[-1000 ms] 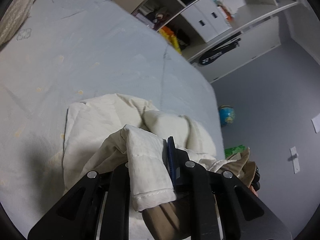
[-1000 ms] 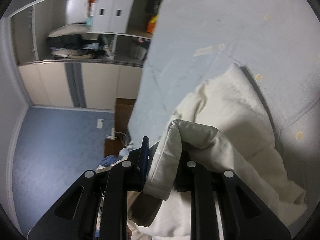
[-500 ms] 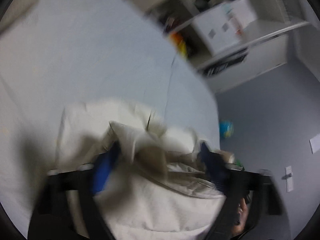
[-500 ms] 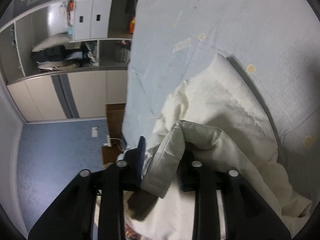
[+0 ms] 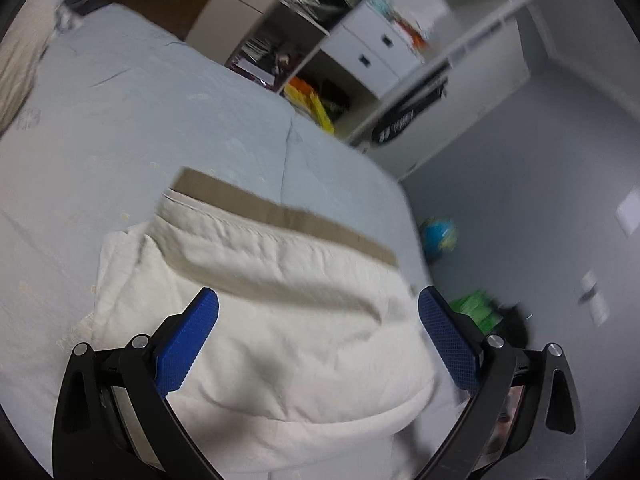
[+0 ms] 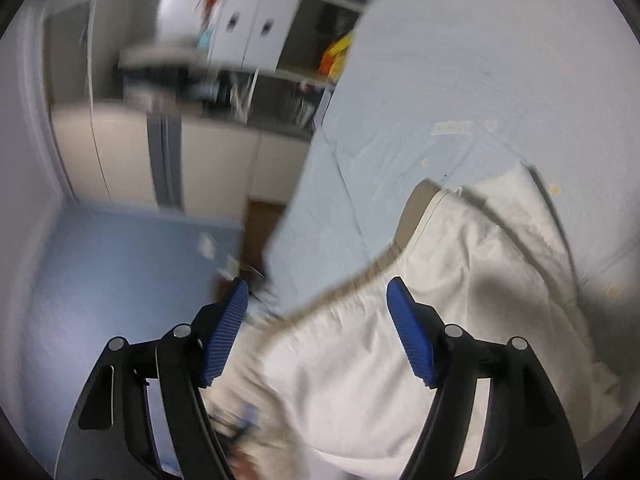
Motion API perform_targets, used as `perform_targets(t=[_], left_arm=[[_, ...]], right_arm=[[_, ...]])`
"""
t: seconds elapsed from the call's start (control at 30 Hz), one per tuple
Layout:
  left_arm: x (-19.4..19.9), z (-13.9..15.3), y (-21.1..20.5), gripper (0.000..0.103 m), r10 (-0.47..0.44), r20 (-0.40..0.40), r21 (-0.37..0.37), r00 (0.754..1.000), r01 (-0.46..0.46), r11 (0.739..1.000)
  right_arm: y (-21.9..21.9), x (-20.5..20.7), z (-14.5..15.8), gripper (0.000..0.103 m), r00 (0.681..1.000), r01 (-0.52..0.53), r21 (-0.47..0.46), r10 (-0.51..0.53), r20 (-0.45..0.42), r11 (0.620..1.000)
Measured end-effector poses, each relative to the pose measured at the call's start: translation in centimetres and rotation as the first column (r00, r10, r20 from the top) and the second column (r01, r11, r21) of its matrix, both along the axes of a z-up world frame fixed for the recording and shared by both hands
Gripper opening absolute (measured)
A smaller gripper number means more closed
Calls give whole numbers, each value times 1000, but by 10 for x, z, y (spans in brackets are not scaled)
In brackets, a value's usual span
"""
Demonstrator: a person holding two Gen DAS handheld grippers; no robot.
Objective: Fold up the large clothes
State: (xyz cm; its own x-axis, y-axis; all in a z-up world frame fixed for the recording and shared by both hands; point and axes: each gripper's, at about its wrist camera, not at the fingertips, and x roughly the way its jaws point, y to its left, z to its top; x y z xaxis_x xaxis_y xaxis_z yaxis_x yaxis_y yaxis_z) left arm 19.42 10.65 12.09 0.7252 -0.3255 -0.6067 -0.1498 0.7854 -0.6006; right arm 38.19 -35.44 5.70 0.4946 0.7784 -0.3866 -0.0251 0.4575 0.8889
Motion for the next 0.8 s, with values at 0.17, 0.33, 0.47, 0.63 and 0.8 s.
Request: perform_targets(t=[0.17, 0.33, 0.47, 0.63, 0.8], left_arm=[[19, -11, -66, 96, -87, -54, 234, 995, 97, 967], [41, -35, -98, 94, -81, -144, 376, 986, 130, 918], [55, -64, -109, 96, -40, -204, 457, 978, 131, 879], [67, -95, -98, 97, -8, -237, 452, 972, 117, 884], [77, -115, -93, 98, 11, -255, 470, 967, 114, 876]], right_arm=[[80, -37, 31, 68, 957, -157, -455, 249, 150, 877], [139, -69, 16, 68, 911, -184, -650, 377, 170, 737], [167, -74, -9, 68, 899, -165, -746, 409, 155, 645], [175, -65, -37, 76, 902, -89, -790, 386, 194, 607], [181, -45, -60, 83, 909, -63, -815, 371, 192, 576]])
